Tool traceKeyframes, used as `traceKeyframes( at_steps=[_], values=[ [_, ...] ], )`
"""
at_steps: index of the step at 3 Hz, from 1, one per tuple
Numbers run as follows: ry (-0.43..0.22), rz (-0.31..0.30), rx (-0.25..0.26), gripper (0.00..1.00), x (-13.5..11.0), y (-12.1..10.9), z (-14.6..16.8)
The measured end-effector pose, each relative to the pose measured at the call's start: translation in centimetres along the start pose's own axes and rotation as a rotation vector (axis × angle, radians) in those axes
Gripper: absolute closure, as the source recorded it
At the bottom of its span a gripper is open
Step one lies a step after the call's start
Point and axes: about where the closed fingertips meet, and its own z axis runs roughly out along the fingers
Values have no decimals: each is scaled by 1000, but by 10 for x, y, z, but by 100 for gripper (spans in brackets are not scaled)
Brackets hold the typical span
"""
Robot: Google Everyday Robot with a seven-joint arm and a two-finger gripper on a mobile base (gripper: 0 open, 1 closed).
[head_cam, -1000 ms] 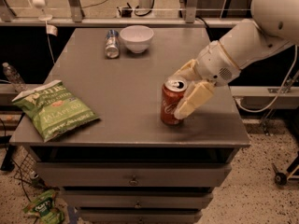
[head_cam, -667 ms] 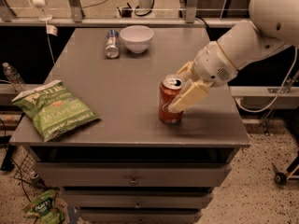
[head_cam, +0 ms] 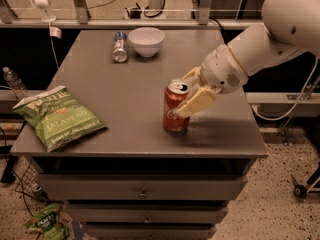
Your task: Move coke can near green jalapeno chip bag
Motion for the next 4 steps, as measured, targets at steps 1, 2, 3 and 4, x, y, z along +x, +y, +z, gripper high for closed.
traceKeyframes(
  at_steps=[1, 2, 3, 4],
  values=[
    [0, -1, -1, 100, 0, 0, 0],
    [-5, -69, -33, 100, -27, -11, 14],
    [-8, -147, -86, 100, -57, -31, 40],
    [7, -193, -144, 100, -77, -42, 74]
  ],
)
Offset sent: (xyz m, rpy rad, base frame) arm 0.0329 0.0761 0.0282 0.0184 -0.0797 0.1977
